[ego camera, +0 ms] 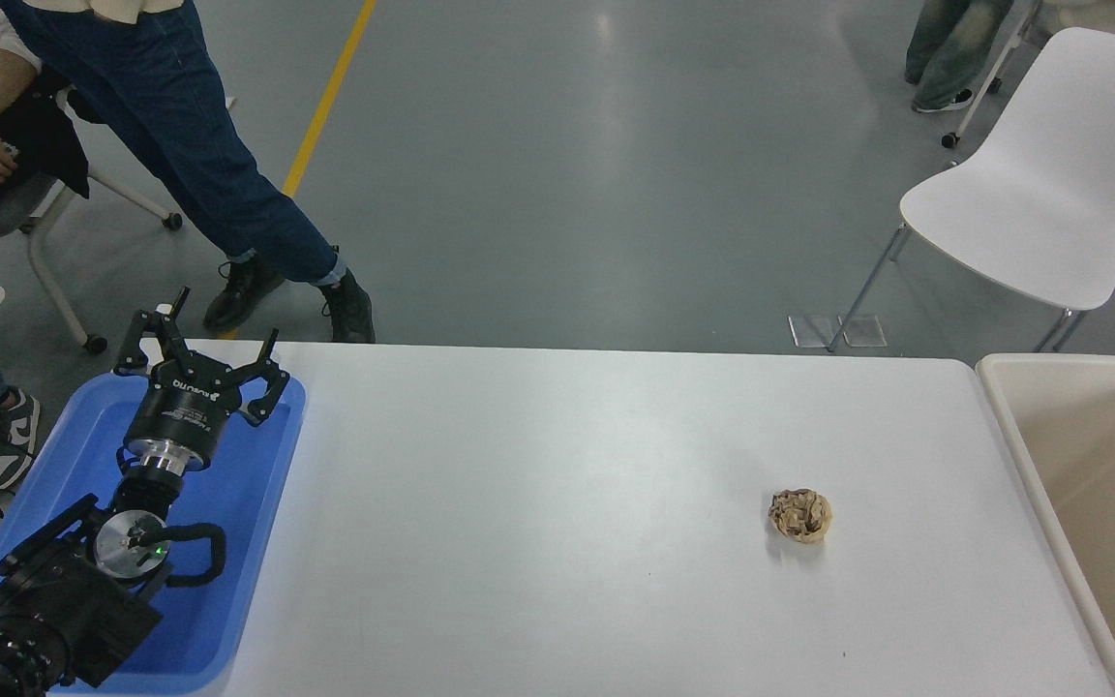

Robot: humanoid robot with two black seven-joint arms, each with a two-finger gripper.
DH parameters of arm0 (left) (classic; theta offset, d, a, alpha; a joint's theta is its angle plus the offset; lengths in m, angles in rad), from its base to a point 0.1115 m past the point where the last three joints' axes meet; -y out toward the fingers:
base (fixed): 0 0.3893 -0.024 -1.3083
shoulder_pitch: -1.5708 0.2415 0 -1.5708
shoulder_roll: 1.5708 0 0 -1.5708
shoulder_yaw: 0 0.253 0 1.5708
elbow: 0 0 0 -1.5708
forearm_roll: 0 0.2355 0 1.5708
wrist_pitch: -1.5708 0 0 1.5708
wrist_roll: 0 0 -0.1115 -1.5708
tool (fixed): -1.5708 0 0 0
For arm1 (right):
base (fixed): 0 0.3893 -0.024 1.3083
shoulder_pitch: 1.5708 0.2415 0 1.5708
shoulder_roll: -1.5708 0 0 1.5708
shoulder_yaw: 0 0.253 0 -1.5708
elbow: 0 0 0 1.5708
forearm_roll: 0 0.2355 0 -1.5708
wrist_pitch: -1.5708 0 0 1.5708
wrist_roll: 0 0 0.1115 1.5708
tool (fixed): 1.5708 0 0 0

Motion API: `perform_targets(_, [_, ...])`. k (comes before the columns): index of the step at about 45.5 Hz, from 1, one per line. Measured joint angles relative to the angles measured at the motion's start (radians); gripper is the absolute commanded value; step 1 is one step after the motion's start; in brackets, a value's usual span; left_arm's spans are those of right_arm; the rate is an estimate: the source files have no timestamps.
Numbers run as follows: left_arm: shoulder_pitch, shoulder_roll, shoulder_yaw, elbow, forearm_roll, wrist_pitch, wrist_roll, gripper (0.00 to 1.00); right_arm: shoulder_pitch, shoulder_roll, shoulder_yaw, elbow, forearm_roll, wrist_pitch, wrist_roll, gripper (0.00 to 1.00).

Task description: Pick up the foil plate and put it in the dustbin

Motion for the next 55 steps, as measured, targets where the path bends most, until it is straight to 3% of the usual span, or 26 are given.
perform_targets(25, [0.000, 0.000, 0.000, 0.000, 0.000, 0.000, -0.001, 1.00, -0.644, 0.109, 0.414, -0.238, 0.217, -0.501, 0.001, 0.00])
perform_targets(42, [0.000, 0.000, 0.000, 0.000, 0.000, 0.000, -0.001, 1.00, -0.996, 0.345, 0.653, -0.618, 0.323, -0.612, -0.001, 0.00])
perform_targets(55, [0.000, 0.000, 0.000, 0.000, 0.000, 0.000, -0.001, 1.00, -1.127, 0.452, 0.759, -0.796, 0.341, -0.663, -0.007, 0.00])
